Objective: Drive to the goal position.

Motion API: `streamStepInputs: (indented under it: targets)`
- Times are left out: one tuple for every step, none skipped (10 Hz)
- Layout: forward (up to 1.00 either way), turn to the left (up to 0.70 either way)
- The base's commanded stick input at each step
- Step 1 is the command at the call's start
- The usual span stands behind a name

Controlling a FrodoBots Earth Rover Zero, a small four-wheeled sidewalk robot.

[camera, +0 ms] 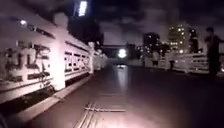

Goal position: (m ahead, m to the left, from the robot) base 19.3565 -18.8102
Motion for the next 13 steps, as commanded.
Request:
streamStepInputs:
  targets:
    - [0.45,0.0]
    - [0.45,0.0]
    - [0.45,0.0]
    - [0.45,0.0]
    - [0.45,0.0]
    - [0.45,0.0]
    - [0.45,0.0]
    - [0.45,0.0]
    - [0.45,0.0]
    - [0.45,0.0]
    - [0.45,0.0]
    - [0.45,0.0]
    - [0.45,0.0]
